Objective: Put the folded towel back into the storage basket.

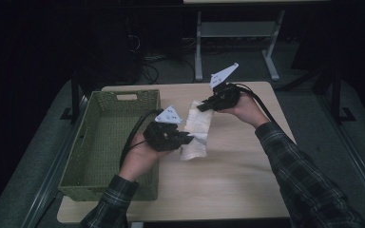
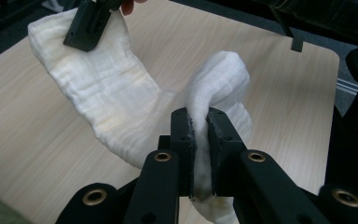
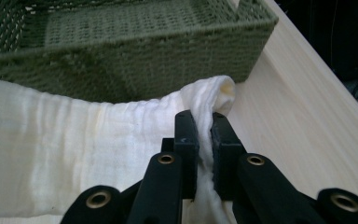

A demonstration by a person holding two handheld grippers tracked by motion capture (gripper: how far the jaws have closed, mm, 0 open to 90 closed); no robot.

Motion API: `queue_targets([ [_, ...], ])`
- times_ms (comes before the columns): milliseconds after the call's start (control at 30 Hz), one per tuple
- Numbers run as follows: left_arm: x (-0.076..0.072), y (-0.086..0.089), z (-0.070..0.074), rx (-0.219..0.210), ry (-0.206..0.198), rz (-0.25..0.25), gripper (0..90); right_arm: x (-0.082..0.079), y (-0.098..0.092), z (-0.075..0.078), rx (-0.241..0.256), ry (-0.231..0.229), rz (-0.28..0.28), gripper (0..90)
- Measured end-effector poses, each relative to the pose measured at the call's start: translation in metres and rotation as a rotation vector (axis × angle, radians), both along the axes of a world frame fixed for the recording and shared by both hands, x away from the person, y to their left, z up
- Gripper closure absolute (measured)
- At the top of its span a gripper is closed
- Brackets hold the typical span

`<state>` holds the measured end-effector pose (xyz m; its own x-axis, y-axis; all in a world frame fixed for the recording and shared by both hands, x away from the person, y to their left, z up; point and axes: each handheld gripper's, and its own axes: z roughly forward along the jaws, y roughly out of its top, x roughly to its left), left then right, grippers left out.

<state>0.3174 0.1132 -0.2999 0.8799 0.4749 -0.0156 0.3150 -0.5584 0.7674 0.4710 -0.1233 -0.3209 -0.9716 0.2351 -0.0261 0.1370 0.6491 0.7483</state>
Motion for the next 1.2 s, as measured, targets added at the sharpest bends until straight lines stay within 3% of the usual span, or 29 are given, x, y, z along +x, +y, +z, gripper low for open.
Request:
queue_targets([
  [233, -0.001, 0.031, 0.01, -0.009, -0.01, 0.032, 81.8, 0.009, 0.035, 0.012, 0.008, -0.008, 0.025, 83.7],
  [600, -0.01, 0.086, 0.016, -0.031, -0.019, 0.095, 81.8, 0.015, 0.089, 0.018, 0.025, -0.009, 0.071, 83.8],
  [933, -0.021, 0.12, 0.011, -0.026, -0.011, 0.145, 81.7, 0.016, 0.135, 0.022, 0.03, -0.012, 0.111, 83.8],
  [1200, -0.03, 0.14, -0.001, -0.022, 0.018, 0.179, 81.7, 0.016, 0.168, 0.009, 0.018, 0.006, 0.137, 83.8],
])
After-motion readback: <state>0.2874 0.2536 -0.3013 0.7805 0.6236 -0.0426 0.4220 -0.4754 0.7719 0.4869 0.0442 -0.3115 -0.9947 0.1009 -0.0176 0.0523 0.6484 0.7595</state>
